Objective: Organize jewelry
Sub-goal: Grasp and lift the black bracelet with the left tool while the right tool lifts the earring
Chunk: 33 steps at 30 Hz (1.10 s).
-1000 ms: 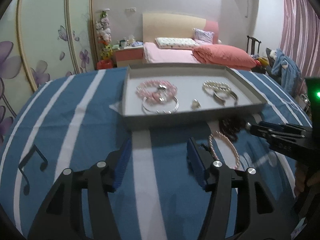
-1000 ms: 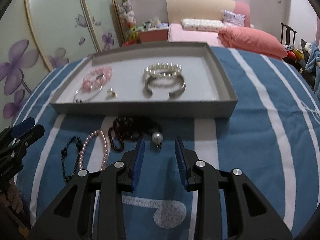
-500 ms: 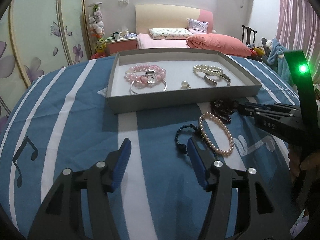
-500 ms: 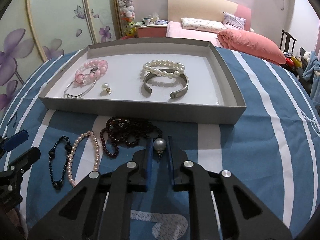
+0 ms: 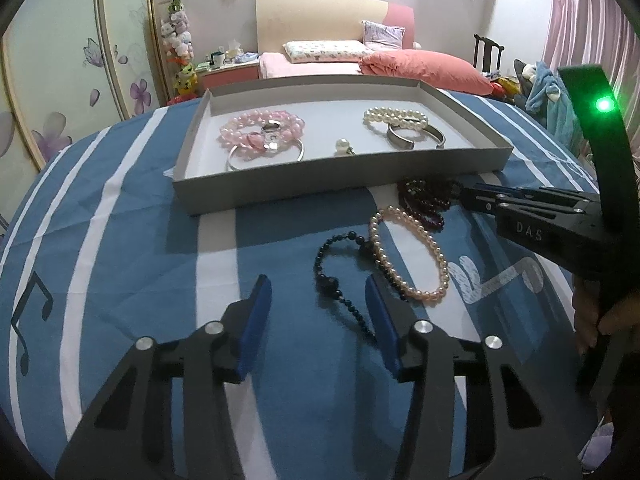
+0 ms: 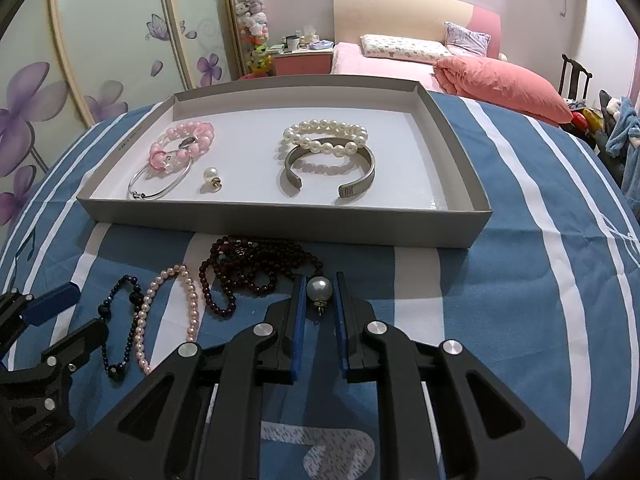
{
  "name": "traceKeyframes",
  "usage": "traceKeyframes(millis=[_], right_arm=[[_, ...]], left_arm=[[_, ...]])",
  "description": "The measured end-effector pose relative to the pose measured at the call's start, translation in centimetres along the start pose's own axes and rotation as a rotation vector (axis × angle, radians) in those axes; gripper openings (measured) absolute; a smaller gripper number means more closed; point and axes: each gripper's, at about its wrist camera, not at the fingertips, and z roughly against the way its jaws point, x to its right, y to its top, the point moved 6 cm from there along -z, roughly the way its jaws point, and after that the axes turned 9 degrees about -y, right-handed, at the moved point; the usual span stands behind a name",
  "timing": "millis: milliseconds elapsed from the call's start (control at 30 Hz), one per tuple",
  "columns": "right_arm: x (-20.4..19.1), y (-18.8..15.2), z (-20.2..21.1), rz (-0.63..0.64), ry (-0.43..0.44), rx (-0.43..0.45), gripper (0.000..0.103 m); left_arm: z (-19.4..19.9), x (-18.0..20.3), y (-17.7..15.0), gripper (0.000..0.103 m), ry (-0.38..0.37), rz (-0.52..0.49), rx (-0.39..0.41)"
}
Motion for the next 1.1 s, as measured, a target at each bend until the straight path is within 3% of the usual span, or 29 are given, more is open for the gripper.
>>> traceKeyframes(millis=[133, 367, 800, 900, 1033, 1100], right_arm=[[0.0, 0.0, 0.0, -0.002, 0.002, -0.001, 0.014], [0.0, 0.0, 0.0, -0.003, 0.004, -0.001, 0.014], [0.0, 0.0, -0.1, -0.005, 0.006, -0.002, 0.014], [0.1, 0.0, -0.1, -0.005, 0.006, -0.003, 0.014], [0.1, 0.0, -0.1, -0.005, 0.005, -0.003, 0.014], [0.1, 0.0, -0.1, -0.001, 0.000, -0.002, 0.014]], left_arm=[[-0.7, -0.2, -0.1, 0.038, 0.020, 0.004, -0.028], [-0.3, -3.8, 0.3, 0.039, 0.104, 0.054, -0.022], [0.1, -4.2, 0.0, 0.038, 0.097, 0.039, -0.022], [0.2, -3.9, -0.1, 0.033, 0.093, 0.027, -0.023], [0.2, -3.2, -0.2, 0.013, 0.093, -0.010, -0.027], [0.1, -3.3, -0.1, 0.012, 0.113, -0.025, -0.030]])
